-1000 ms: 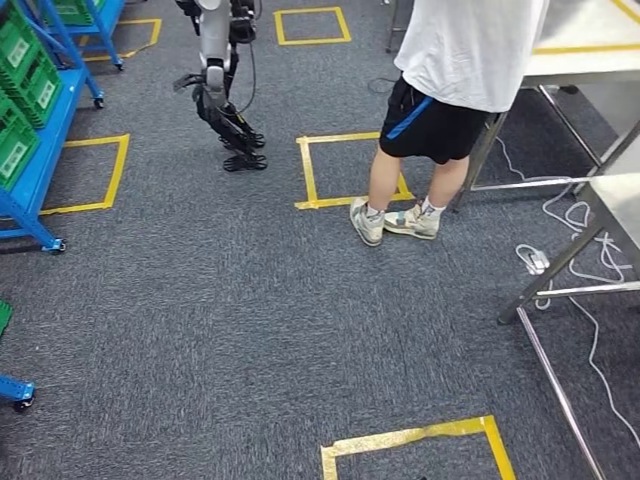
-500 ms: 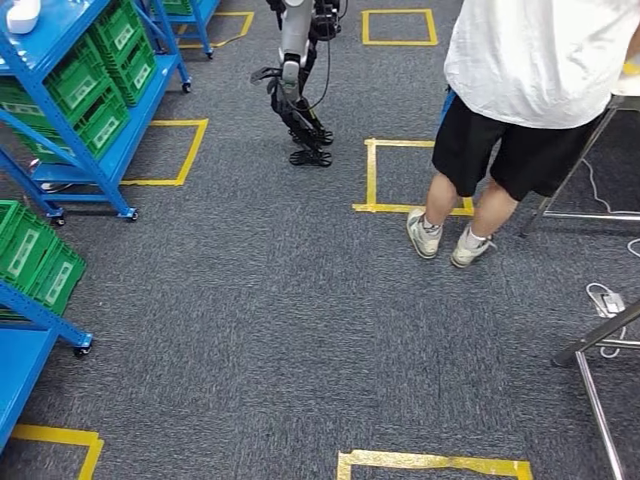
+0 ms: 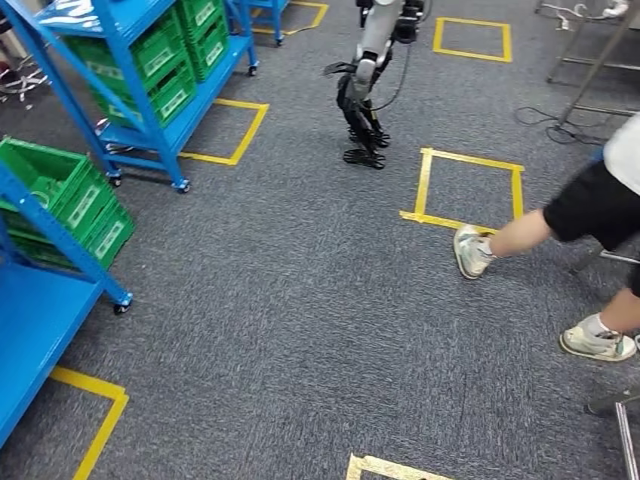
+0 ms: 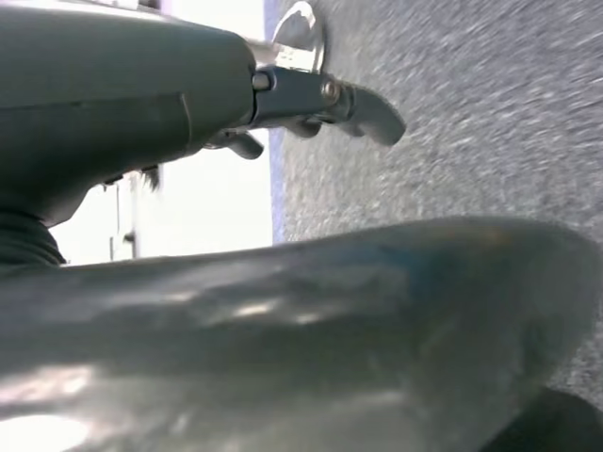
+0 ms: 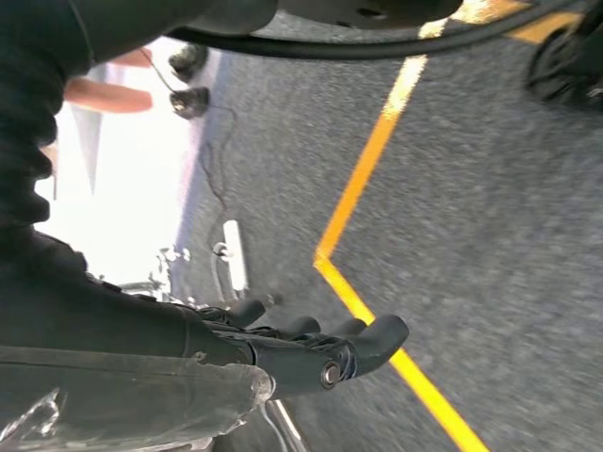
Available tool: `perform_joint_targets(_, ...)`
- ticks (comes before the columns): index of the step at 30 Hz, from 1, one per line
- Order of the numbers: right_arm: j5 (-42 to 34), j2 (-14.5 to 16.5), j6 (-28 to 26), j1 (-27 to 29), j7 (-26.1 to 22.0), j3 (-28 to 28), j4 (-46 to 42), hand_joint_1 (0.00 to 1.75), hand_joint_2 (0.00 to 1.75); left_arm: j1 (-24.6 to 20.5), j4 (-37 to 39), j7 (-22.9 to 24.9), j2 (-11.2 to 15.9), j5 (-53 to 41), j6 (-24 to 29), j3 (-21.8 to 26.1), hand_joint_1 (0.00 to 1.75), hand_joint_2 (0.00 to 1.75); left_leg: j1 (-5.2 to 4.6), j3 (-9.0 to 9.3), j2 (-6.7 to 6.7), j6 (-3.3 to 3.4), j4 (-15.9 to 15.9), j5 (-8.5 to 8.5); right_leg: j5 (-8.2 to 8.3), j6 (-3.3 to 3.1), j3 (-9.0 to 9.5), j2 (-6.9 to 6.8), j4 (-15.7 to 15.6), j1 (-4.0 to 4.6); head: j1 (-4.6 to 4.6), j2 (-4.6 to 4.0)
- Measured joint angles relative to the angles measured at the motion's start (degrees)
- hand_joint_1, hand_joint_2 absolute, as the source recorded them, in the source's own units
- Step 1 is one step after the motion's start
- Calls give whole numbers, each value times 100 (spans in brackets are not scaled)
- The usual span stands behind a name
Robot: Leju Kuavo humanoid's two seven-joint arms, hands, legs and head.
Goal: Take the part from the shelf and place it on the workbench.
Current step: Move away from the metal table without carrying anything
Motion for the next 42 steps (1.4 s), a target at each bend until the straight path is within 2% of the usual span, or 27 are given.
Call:
perform_joint_targets(2,37,2,-15,-1,14,6,0,0,175,-2,0,-2,-1,27,14,20,0,0,25,1,-131,41,-10,17,-337,50,-278,322,634,-25,37,0)
perform_joint_targets(4,75,3,-31,15,33,14,0,0,175,-4,0,-5,-2,48,29,57,0,0,28,-7,-287,54,-9,24,-583,70,-619,422,1318,-34,51,0)
perform_joint_targets(5,93,3,-37,21,41,18,0,0,175,0,0,-7,-2,62,34,82,0,0,31,-5,-370,52,-7,26,-563,74,-691,436,1430,-37,53,0)
perform_joint_targets(6,107,3,-43,24,49,21,0,0,175,5,0,-7,-2,76,38,104,0,0,37,0,-457,45,-5,29,-432,76,-658,452,1318,-43,53,0)
perform_joint_targets(7,115,3,-44,23,53,25,0,0,175,10,0,-7,-4,87,41,121,0,0,48,6,-544,27,0,31,-220,86,-521,511,996,-61,53,0)
perform_joint_targets(9,119,8,-43,26,55,30,3,0,175,11,0,-7,-8,96,48,137,0,0,56,-12,-710,-38,33,31,112,109,-192,841,237,-132,62,0)
perform_joint_targets(11,120,16,-42,23,54,32,9,0,175,10,0,-3,-12,97,55,151,0,0,57,-64,-851,-117,50,51,186,66,-39,1064,-100,-170,66,0)
perform_joint_targets(13,120,21,-41,13,53,35,11,0,175,27,1,10,-14,97,58,162,0,0,79,-103,-944,-193,23,96,201,-34,-24,952,-117,-150,63,0)
perform_joint_targets(15,121,22,-40,12,52,39,11,0,175,42,2,24,-22,96,60,168,0,0,69,-184,-713,-248,149,6,229,-119,-20,799,-138,-138,33,0)
perform_joint_targets(17,125,22,-40,26,52,42,11,0,175,29,2,30,-35,93,67,172,0,0,45,-461,-365,-273,714,-323,235,-172,-21,618,-151,-117,-12,0)
perform_joint_targets(19,130,21,-38,43,58,42,11,0,175,20,2,31,-44,85,79,183,0,0,46,-808,-269,-279,1438,-631,225,-196,-26,419,-151,-89,-24,0)
perform_joint_targets(20,131,19,-38,44,62,42,11,0,175,24,2,31,-46,82,84,195,0,0,46,-883,-260,-273,1610,-652,219,-203,-25,326,-150,-79,-24,0)
perform_joint_targets(21,131,17,-38,40,66,42,10,0,175,28,2,31,-47,80,87,210,0,0,45,-851,-252,-261,1573,-568,213,-208,-20,243,-150,-70,-24,0)
perform_joint_targets(22,132,16,-38,32,68,43,10,0,175,31,2,31,-47,79,90,224,0,0,41,-711,-226,-242,1332,-402,207,-207,-10,171,-150,-64,-23,0)
perform_joint_targets(24,131,15,-40,19,68,44,9,0,175,26,2,23,-50,89,95,245,0,0,1,-283,17,-187,576,-82,180,-180,15,45,-143,-38,-32,0)
perform_joint_targets(26,127,10,-45,18,67,45,9,0,175,2,2,-3,-61,125,113,267,0,0,-42,-51,205,-125,123,8,150,-129,33,-70,-149,-2,-36,1)
perform_joint_targets(28,119,2,-50,13,66,44,8,0,175,2,2,-44,-71,151,155,293,0,0,-44,-45,114,-71,59,-6,132,-79,78,-194,-179,17,-28,1)
perform_joint_targets(29,115,-4,-51,4,65,44,7,0,175,14,2,-59,-74,154,182,303,0,0,-31,-39,50,-47,43,2,107,-48,100,-174,-170,14,-20,0)
perform_joint_targets(31,114,-18,-46,-8,60,45,5,0,175,20,2,-73,-77,168,226,337,0,0,7,-23,-72,12,18,22,-85,18,-4,64,105,-9,10,0)
perform_joint_targets(32,114,-25,-42,-5,57,45,4,0,175,16,2,-77,-80,179,238,360,0,0,19,-23,-131,33,15,27,-252,44,-151,236,414,-24,30,0)
perform_joint_targets(34,113,-36,-36,15,53,46,4,0,175,7,2,-85,-86,196,245,397,0,0,23,-28,-269,59,15,29,-569,67,-524,403,1160,-34,56,0)
perform_joint_targets(35,112,-40,-36,26,54,45,4,0,175,9,2,-88,-88,198,245,405,0,0,23,-27,-350,61,16,30,-607,71,-650,430,1382,-34,58,0)
perform_joint_targets(36,112,-44,-36,35,56,45,4,0,175,12,2,-90,-89,199,245,408,0,0,23,-24,-433,60,18,31,-534,70,-684,443,1402,-37,61,0)
perform_joint_targets(38,112,-52,-36,35,59,44,4,0,175,17,2,-90,-90,183,242,411,0,0,26,-15,-600,38,25,35,-136,70,-460,519,844,-60,61,0)
perform_joint_targets(39,112,-55,-36,29,59,44,4,0,175,16,2,-90,-91,167,235,412,0,0,23,-19,-673,13,33,37,32,72,-293,663,466,-87,62,0)
perform_joint_targets(40,110,-57,-36,20,52,45,4,0,175,12,2,-90,-92,143,225,412,0,0,19,-34,-748,-18,48,40,146,64,-152,794,162,-114,60,0)
perform_joint_targets(42,103,-57,-36,16,36,46,4,0,175,4,2,-84,-96,103,193,411,0,0,20,-79,-875,-94,57,68,182,23,-41,944,-80,-135,54,0)
